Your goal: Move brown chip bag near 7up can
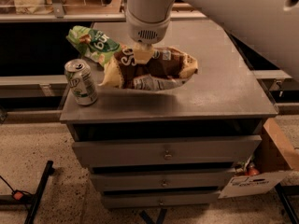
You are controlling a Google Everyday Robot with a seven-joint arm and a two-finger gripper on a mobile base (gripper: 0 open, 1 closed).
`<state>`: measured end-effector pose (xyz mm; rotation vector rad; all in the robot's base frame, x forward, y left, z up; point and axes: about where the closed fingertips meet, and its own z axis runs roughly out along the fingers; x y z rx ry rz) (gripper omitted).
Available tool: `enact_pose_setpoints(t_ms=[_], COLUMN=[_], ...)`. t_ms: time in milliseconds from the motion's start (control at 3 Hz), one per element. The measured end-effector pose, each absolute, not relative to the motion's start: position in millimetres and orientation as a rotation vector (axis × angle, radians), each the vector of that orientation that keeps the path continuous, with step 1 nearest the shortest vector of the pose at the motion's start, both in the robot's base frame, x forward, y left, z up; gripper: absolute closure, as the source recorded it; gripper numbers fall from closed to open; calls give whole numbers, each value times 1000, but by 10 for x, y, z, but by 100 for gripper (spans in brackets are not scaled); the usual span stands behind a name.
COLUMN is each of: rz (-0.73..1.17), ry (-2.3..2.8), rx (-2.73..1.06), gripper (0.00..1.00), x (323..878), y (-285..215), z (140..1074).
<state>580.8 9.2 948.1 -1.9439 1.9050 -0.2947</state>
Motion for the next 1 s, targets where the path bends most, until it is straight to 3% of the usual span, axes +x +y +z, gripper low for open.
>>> enact_pose_setpoints(t_ms=[333,667,1000], rz=[-295,-295,-295], ry=[1904,1903,1903], rx=[-1946,-1948,-1948], gripper=[13,0,0], x=[5805,5805,5805], y=[95,101,101], z=[9474,9465,9465])
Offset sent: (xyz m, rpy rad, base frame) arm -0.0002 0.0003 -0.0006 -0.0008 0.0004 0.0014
